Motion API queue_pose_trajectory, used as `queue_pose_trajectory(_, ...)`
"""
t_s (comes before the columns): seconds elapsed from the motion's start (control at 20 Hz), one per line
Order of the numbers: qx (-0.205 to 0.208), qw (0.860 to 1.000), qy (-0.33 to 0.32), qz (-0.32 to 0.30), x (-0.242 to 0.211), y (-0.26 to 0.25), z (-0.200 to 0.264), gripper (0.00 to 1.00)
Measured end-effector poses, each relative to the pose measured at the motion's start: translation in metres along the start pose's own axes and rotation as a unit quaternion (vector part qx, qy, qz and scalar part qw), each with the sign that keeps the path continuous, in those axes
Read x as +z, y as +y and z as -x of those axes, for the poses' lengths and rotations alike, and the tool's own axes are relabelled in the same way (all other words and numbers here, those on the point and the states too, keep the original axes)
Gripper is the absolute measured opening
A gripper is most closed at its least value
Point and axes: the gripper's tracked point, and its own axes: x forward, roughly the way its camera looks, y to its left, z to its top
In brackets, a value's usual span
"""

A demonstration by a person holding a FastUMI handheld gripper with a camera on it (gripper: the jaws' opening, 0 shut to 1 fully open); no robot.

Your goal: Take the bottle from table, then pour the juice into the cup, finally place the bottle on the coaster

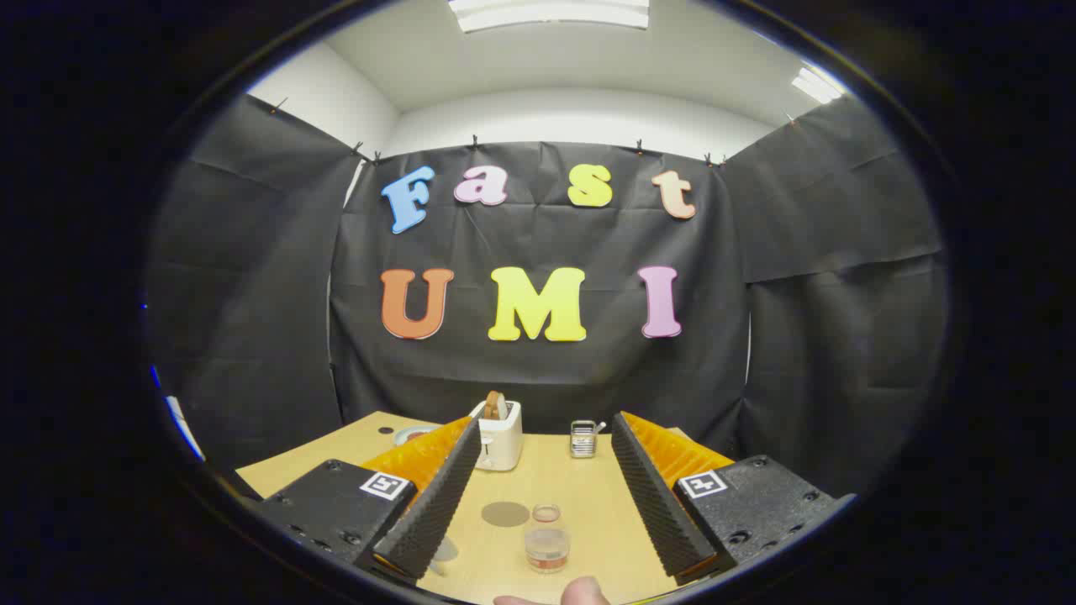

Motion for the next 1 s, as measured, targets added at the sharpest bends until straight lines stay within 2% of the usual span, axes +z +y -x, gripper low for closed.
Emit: queue_pose_trajectory(1.0, -0.006, 1.0, 0.003, -0.002, 0.0007, -0.0039, 0.0017, 1.0)
